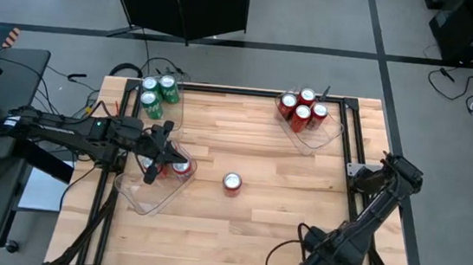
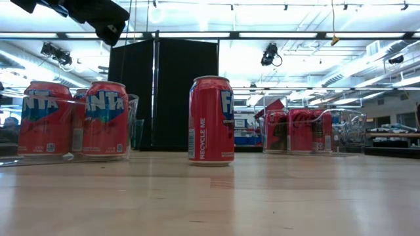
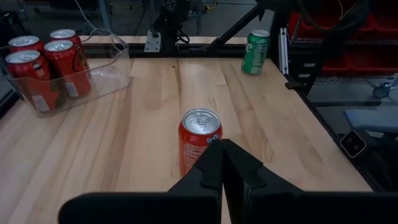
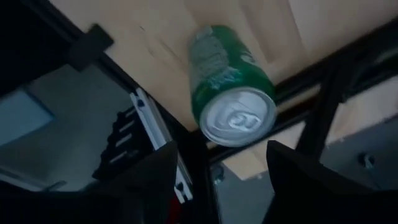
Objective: Sort soda cans
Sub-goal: Put the green soda can into the top left transparent bin
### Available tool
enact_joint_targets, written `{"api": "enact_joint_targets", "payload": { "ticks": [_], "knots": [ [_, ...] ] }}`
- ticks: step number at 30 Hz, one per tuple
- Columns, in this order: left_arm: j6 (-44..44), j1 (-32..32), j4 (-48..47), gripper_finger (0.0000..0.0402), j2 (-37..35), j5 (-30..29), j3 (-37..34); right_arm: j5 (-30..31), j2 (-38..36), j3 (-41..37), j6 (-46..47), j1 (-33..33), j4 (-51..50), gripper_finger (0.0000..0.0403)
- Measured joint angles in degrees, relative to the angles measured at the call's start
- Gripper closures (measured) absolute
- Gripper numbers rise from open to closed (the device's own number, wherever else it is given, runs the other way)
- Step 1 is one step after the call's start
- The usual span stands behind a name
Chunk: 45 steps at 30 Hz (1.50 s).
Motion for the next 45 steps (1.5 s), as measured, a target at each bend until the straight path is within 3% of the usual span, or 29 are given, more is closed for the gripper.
{"api": "enact_joint_targets", "payload": {
  "ticks": [4,10,14,17,19,26,30,33,36,45],
  "knots": [
    [-0.21,0.0,-0.05,0.0394,0.0,0.0,0.0,0.8,0.02,0.0,-0.17,0.46,1.16,0.017],
    [-0.33,0.0,-0.13,0.0394,0.02,0.0,0.0,-2.56,0.02,0.04,8.23,0.37,-2.3,0.0199],
    [-0.33,0.0,-0.11,0.0394,0.02,0.0,0.0,-6.23,0.02,0.04,8.49,0.29,-2.04,0.0262],
    [-0.33,0.0,-0.11,0.0394,0.02,-0.01,0.0,-5.58,-0.38,0.04,9.11,1.97,-1.77,0.0345],
    [-0.28,0.0,-0.23,0.0394,0.02,0.0,0.0,-3.63,-1.39,0.04,11.56,3.95,-1.4,0.0387],
    [1.05,0.0,-0.37,0.0394,0.02,-0.01,0.0,14.9,-5.35,0.07,30.24,10.46,1.87,0.04],
    [1.11,0.01,-0.59,0.0394,0.02,0.0,0.0,17.66,-5.49,0.07,38.43,12.97,1.61,0.0399],
    [1.11,0.0,-0.59,0.0394,0.02,0.0,0.0,17.81,-5.53,-0.76,42.34,14.03,1.91,0.0382],
    [1.1,0.0,-0.77,0.0394,0.02,-0.01,0.0,18.18,-5.49,-1.72,44.14,14.34,2.47,0.0337],
    [0.14,0.0,-2.14,0.0394,0.02,0.0,0.0,17.97,-5.84,-4.95,45.0,12.55,2.87,0.0125]
  ]
}}
